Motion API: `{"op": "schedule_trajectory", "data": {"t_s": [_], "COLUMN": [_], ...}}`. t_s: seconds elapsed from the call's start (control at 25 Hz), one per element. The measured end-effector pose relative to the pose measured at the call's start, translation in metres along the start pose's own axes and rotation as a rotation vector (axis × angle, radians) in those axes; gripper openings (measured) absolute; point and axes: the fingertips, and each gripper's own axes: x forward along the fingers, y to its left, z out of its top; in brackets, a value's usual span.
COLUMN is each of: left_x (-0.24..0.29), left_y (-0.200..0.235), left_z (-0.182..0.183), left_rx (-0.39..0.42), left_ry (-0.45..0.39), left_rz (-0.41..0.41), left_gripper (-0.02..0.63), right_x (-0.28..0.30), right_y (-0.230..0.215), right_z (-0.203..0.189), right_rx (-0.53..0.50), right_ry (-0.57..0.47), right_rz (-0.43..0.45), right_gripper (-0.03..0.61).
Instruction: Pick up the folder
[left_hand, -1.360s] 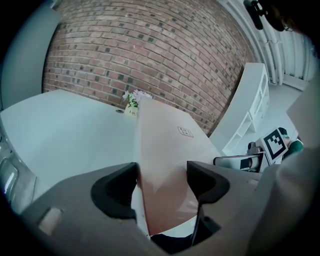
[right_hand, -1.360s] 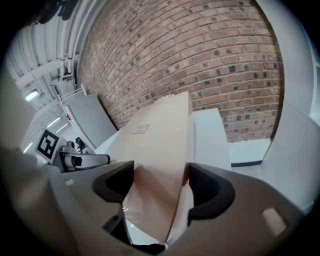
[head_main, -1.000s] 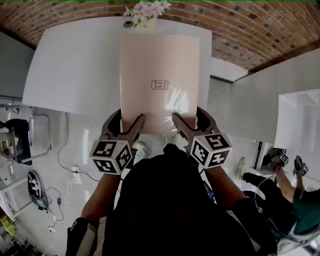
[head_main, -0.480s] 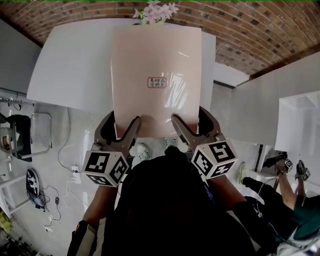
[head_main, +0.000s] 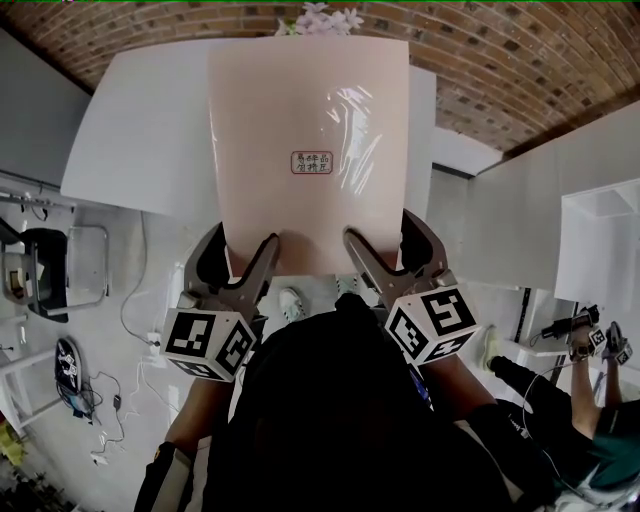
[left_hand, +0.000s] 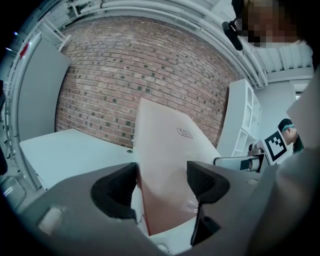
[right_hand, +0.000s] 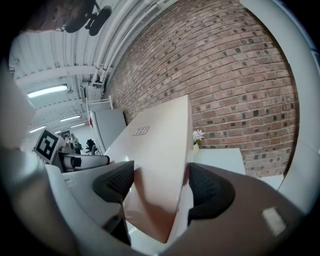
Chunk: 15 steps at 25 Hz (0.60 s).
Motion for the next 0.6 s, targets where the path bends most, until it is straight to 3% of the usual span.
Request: {"op": "schedule_trajectory", "data": {"t_s": [0.6], "left_x": [-0.0095], "left_y": [-0.0030], "left_z": [0.0016], "left_rx": [0.009], "left_ry": [-0.011], "left_rz": [0.004], "left_gripper": [0.319], "right_x": [-0.0062], "right_y": [0.0068], "right_z": [0.0011], "right_rx": [-0.017], "right_ry": [-0.002], "right_rz": [0.005], "right_gripper": [0.345]}}
